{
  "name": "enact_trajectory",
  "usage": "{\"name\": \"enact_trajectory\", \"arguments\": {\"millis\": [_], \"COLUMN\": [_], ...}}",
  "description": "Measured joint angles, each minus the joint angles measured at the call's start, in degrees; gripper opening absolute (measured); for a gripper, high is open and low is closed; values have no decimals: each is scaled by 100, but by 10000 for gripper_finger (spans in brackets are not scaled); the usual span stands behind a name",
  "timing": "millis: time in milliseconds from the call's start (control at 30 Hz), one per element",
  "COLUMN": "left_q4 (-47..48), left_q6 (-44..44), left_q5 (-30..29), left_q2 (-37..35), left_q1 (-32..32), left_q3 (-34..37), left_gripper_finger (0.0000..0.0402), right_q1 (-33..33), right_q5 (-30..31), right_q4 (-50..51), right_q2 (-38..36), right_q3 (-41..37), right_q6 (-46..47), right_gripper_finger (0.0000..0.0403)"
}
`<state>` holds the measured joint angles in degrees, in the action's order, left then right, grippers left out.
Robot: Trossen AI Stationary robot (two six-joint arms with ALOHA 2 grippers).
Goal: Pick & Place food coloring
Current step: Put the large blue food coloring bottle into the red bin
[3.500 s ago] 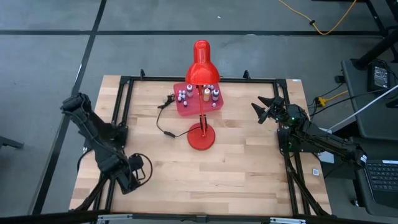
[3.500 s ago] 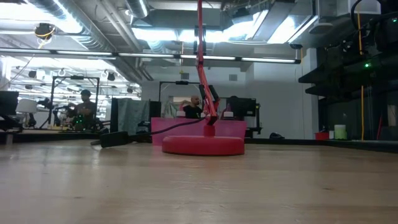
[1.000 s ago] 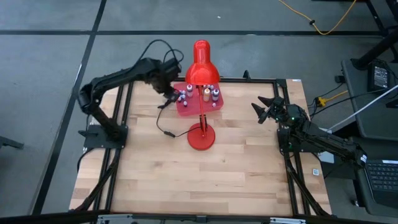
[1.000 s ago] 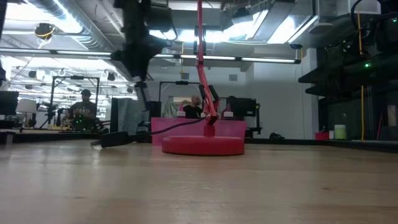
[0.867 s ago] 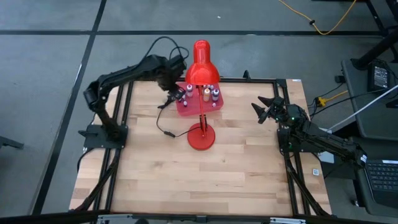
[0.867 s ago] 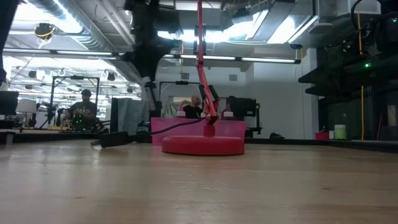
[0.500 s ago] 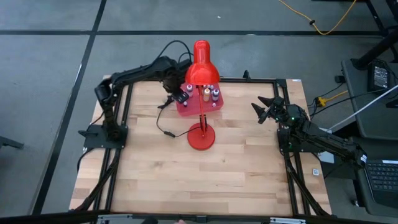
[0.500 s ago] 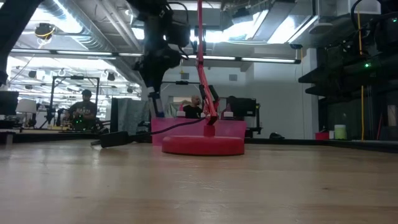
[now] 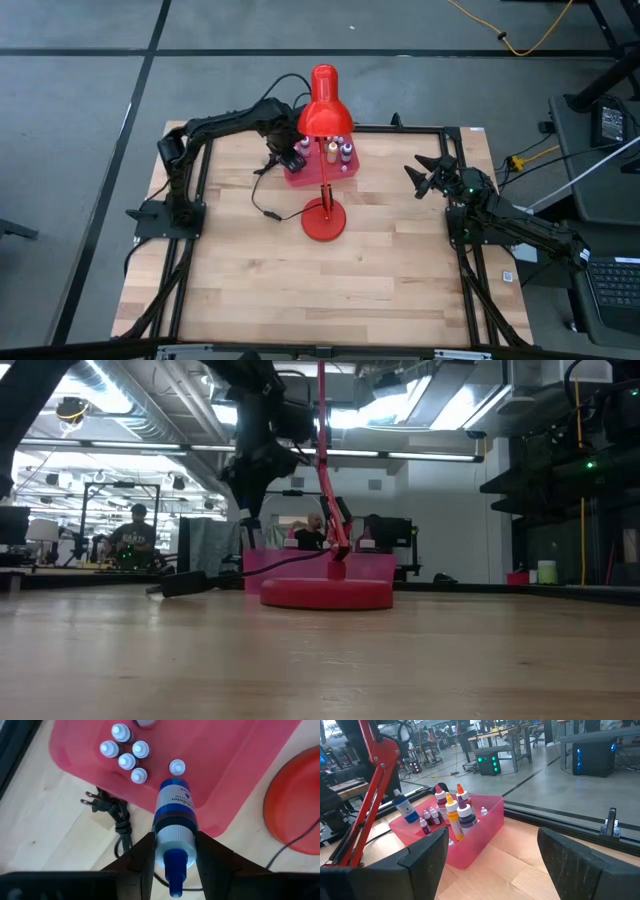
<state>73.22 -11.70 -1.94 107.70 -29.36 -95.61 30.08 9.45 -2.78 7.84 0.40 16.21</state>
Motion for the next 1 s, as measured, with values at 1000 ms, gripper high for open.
{"name": "enact_trajectory", "arguments": {"millis": [1000], "left_q4": [-630], "left_q6": [198], "left_q5": [55], "left_q2": [24], "left_q1": [-47], "left_q3": [603], "left_gripper_finger": [178], "right_q1": [-1], "right_q5": [0], "right_q4": [0], "right_q2": [1], "right_q3": [0], "right_q6": [-5], "right_gripper_finger": [306]}}
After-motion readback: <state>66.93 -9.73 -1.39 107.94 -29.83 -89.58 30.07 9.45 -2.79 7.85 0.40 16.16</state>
